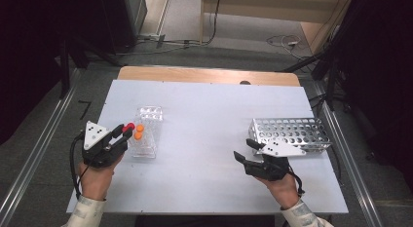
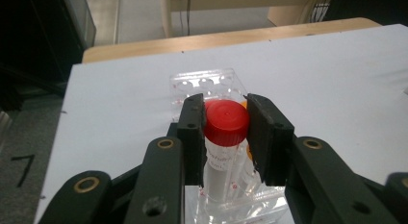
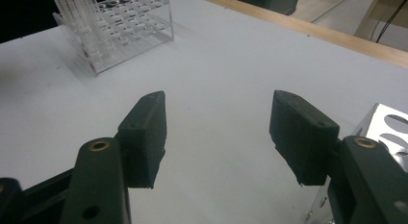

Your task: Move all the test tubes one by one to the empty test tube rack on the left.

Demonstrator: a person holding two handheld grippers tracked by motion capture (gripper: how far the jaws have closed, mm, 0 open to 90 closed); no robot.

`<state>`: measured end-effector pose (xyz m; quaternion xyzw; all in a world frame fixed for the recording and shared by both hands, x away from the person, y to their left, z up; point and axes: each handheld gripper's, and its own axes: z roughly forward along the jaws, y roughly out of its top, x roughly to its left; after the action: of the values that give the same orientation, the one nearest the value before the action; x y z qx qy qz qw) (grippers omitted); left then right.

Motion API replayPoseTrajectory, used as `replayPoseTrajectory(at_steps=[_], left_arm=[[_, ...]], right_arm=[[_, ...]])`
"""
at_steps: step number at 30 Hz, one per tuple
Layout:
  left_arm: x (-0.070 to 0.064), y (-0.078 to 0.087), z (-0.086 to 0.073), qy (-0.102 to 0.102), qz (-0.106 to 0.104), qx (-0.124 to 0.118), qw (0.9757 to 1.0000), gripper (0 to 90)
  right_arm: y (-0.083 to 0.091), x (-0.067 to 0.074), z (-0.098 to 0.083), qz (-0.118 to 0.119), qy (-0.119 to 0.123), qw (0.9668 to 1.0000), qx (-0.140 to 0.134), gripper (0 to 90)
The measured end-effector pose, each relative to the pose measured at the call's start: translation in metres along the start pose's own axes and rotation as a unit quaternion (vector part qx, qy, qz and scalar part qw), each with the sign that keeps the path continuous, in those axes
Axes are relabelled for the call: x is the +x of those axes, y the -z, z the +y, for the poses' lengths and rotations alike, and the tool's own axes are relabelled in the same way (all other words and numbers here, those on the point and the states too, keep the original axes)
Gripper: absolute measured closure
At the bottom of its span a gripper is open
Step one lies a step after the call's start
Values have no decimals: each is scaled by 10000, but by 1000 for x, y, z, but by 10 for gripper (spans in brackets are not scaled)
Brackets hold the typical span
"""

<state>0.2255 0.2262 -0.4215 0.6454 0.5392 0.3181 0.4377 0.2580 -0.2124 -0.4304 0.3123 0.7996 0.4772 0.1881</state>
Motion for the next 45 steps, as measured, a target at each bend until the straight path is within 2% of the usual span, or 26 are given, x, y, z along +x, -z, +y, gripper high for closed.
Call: replayPoseTrajectory(at_steps=[5, 7, 12, 19, 23, 28, 33, 40, 42, 45], left_arm=[[3, 3, -2, 199, -60, -41, 9998, 517], [4, 7, -3, 261, -22, -86, 9996, 443], [6, 20, -8, 433, -73, -174, 9989, 293], [5, 40, -20, 339, -27, -317, 9989, 234], [12, 44, -29, 322, 197, -284, 9989, 226], [23, 41, -39, 412, 471, -174, 9979, 213], [30, 36, -45, 458, 581, -94, 9972, 194], [40, 36, -54, 569, 720, -34, 9958, 179], [42, 36, -57, 585, 763, -26, 9954, 179], [45, 34, -62, 597, 824, -34, 9948, 179]], right_arm=[[1, -2, 0, -48, -15, 10000, -9, 362], [2, -4, -1, -78, -29, 10000, -11, 360], [7, -14, -6, -233, -134, 9996, -53, 340], [20, -33, -18, -539, -325, 9980, -90, 311], [34, -46, -26, -756, -478, 9959, -117, 293], [55, -63, -41, -1157, -690, 9908, -101, 271], [73, -80, -56, -1500, -898, 9846, -89, 260], [85, -100, -75, -1892, -1082, 9759, 64, 249], [88, -107, -82, -2039, -1162, 9720, 124, 249], [92, -115, -90, -2088, -1355, 9684, 147, 249]])
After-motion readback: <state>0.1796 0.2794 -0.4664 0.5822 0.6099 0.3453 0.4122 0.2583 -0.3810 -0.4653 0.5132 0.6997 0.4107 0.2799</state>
